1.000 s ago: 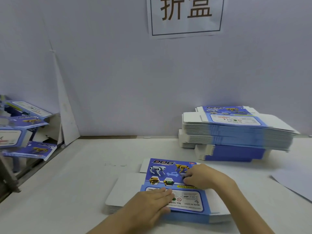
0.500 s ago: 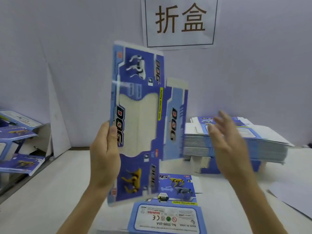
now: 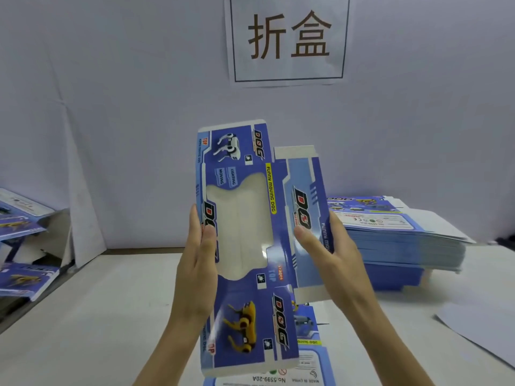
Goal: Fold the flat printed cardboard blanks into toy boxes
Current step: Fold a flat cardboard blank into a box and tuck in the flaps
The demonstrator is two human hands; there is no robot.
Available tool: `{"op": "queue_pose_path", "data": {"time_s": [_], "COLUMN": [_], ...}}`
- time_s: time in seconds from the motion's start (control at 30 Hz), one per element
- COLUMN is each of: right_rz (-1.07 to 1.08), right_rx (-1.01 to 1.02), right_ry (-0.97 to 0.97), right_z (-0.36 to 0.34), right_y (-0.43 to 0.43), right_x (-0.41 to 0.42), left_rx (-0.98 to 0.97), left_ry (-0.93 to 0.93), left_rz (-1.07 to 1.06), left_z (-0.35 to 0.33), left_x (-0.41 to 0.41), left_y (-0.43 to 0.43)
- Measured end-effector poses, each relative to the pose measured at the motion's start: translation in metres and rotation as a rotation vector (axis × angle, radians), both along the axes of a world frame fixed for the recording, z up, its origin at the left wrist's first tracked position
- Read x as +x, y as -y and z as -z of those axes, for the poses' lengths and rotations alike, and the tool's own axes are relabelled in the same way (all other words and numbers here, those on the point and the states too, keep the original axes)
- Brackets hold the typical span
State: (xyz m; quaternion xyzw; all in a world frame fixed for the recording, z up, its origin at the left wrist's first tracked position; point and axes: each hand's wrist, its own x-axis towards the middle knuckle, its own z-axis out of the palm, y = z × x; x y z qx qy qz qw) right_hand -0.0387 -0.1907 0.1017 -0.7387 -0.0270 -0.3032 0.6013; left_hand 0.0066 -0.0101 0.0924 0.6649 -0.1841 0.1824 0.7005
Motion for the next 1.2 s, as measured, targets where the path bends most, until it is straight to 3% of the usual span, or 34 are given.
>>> {"op": "queue_pose_path", "data": {"time_s": [0.23,0.47,0.57,0.73,0.83,0.97,1.2], "right_rz": [-0.167,-0.416,-0.437,-0.435,-0.387,-0.368,-0.351], "right_rx": [0.117,0.086,0.090,0.207,0.253,0.280,0.298], "right_ry": [-0.052,-0.185,-0.194,-0.219,-0.212,-0.162,-0.137], "right_z": [0.003,0.005,0.003,0.003,0.003,0.000,0.000], "right_y": [0.000,-0.014,-0.006,0.009,0.013,0.020,0.019], "right_x": [0.002,0.001,0.000,0.001,0.004,0.002,0.001], "left_rx": [-0.067,0.044,0.000,0.010,-0.086,-0.087,-0.029], "left_ry": [-0.125,-0.010,-0.027,-0.236,-0.251,-0.277,-0.288], "left_rz": [0.150,0.123,0.140,0.158,0.048,0.177,0.162], "left_z": [0.004,0.004,-0.001,-0.002,0.001,0.002,0.001], "left_x": [-0.002,-0.011,0.002,0.013,0.015,0.011,0.011], "left_y": [0.008,0.018,0.001,-0.026,-0.022,-0.015,-0.014]}}
